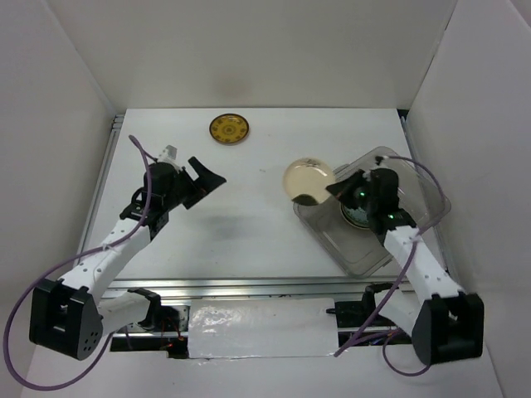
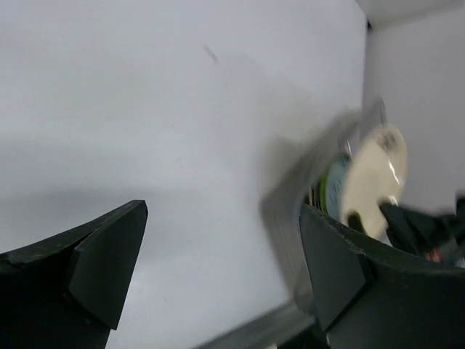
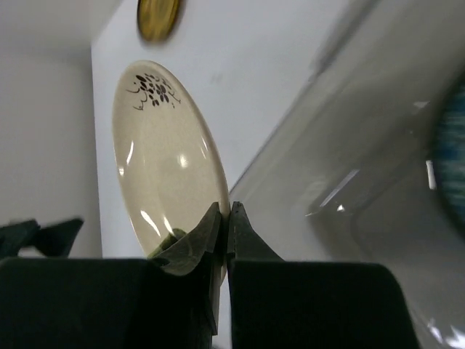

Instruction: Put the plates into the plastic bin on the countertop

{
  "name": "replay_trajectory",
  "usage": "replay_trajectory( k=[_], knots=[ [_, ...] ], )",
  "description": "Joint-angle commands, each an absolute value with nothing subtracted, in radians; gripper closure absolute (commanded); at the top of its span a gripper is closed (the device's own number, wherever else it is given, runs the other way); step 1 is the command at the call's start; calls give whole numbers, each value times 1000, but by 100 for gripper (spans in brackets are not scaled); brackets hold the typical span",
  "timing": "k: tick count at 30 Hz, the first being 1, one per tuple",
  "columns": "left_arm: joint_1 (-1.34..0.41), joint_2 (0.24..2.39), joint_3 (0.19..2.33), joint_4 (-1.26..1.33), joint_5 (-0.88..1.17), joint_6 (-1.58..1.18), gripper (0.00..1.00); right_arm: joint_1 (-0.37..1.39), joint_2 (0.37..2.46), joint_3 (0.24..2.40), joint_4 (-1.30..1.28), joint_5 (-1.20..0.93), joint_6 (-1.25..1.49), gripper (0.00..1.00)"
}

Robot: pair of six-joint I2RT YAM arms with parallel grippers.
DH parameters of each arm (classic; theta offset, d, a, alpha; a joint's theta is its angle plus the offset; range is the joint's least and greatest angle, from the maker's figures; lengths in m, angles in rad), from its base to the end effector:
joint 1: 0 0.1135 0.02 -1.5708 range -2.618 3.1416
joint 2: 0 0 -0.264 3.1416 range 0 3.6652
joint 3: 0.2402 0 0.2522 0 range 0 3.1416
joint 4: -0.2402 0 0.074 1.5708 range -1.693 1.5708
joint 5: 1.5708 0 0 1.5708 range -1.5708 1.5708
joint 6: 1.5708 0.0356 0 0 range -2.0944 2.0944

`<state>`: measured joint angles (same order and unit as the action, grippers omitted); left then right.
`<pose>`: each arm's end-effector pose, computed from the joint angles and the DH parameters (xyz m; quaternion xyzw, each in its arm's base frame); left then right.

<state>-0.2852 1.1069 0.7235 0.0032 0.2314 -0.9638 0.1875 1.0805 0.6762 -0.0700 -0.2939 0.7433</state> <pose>0.2399 -0.0788 0.2733 -0.2127 0.7971 -0.4032 0.3960 0.2345 0.0550 0.2558 0.1582 0.8328 0.3431 0.4047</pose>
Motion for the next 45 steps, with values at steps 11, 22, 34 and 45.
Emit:
replay_trajectory(
  k=[11,22,34,45],
  knots=[
    [-81,1849,1244,78,56,-876,2,-448,908,549,-204,-238,796,100],
    [-81,2089,1485,69,81,-940,1,-390,868,612,-348,-187,769,0],
    [-57,2324,1638,129,94,-1017,1,-334,670,583,-535,-149,790,0],
    [-100,2508,1899,32,11,-1081,22,-186,535,558,-422,-305,822,0]
  ],
)
